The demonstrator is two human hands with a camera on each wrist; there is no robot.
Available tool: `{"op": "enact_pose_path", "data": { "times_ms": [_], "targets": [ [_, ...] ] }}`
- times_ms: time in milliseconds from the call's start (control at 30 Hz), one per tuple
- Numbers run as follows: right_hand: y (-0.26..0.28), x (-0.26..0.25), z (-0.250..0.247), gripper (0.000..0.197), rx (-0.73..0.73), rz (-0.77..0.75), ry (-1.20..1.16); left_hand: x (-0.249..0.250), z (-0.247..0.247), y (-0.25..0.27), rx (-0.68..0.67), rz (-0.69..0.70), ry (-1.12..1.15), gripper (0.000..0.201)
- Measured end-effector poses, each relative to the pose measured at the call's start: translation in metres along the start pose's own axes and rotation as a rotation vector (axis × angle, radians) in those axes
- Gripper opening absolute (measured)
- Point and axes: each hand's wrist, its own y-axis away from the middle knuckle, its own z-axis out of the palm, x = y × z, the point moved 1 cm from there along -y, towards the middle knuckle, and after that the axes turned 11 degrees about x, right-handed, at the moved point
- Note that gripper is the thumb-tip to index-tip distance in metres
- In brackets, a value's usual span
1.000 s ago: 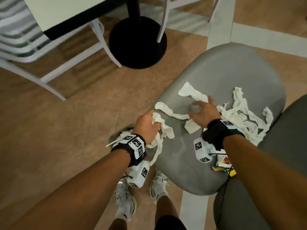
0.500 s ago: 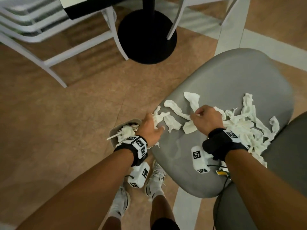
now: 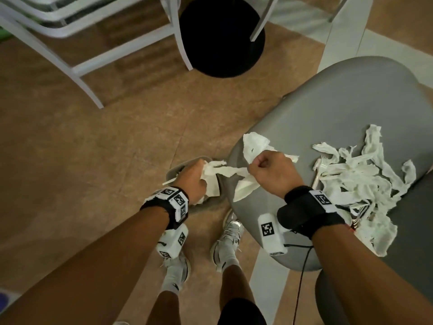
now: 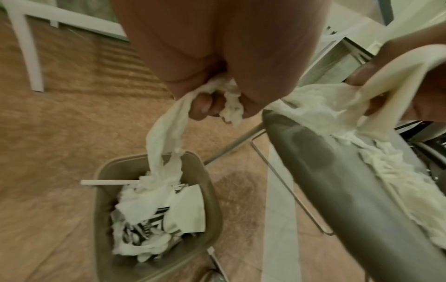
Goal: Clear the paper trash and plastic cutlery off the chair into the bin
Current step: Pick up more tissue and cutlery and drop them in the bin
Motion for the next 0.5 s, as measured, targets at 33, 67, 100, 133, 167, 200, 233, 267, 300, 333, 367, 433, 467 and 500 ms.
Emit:
{"op": "enact_pose_path", "data": {
  "times_ms": [33, 67, 100, 133, 167, 200, 233, 267, 300, 333, 367, 433, 467, 500],
  "targets": [
    [0.003, -0.002, 0.007, 0.012, -0.023, -0.004, -0.016, -0.012, -0.002, -0.001, 0.008, -0.01, -0.023, 0.034],
    [0.006, -0.004, 0.015, 0.013, -0.039, -0.002, -0.03, -0.022, -0.002, -0.001, 0.008, -0.023, -0.043, 0.035],
    [0.008, -0.006, 0.021, 0.014, -0.048, 0.003, -0.036, -0.03, -0.003, 0.0, 0.015, -0.032, -0.052, 0.038],
    [0.011, -0.008, 0.027, 0.016, -0.055, 0.004, -0.042, -0.036, -0.004, 0.0, 0.007, -0.051, -0.042, 0.043],
    [0.014, -0.009, 0.032, 0.018, -0.065, 0.006, -0.049, -0.041, -0.002, 0.0, -0.017, -0.066, -0.008, 0.049],
    [0.017, -0.011, 0.038, 0.019, -0.075, 0.011, -0.065, -0.042, -0.003, 0.001, -0.055, -0.08, 0.031, 0.053],
    [0.02, -0.013, 0.043, 0.019, -0.085, 0.019, -0.083, -0.044, 0.0, 0.001, -0.1, -0.085, 0.068, 0.054],
    [0.024, -0.015, 0.049, 0.019, -0.091, 0.023, -0.096, -0.046, 0.002, 0.002, -0.146, -0.091, 0.086, 0.052],
    [0.027, -0.018, 0.054, 0.018, -0.092, 0.019, -0.106, -0.05, 0.005, 0.002, -0.173, -0.084, 0.113, 0.05],
    [0.031, -0.022, 0.061, 0.017, -0.09, 0.015, -0.117, -0.055, 0.008, 0.003, -0.191, -0.076, 0.131, 0.05],
    [0.034, -0.025, 0.067, 0.016, -0.091, 0.018, -0.135, -0.059, 0.01, 0.003, -0.197, -0.077, 0.139, 0.05],
    [0.039, -0.029, 0.084, 0.015, -0.111, 0.03, -0.171, -0.068, 0.01, 0.006, -0.171, -0.118, 0.096, 0.045],
    [0.041, -0.031, 0.093, 0.014, -0.129, 0.036, -0.18, -0.074, 0.01, 0.007, -0.143, -0.145, 0.072, 0.042],
    [0.044, -0.034, 0.103, 0.013, -0.146, 0.043, -0.189, -0.083, 0.01, 0.007, -0.105, -0.168, 0.065, 0.039]
  ]
}}
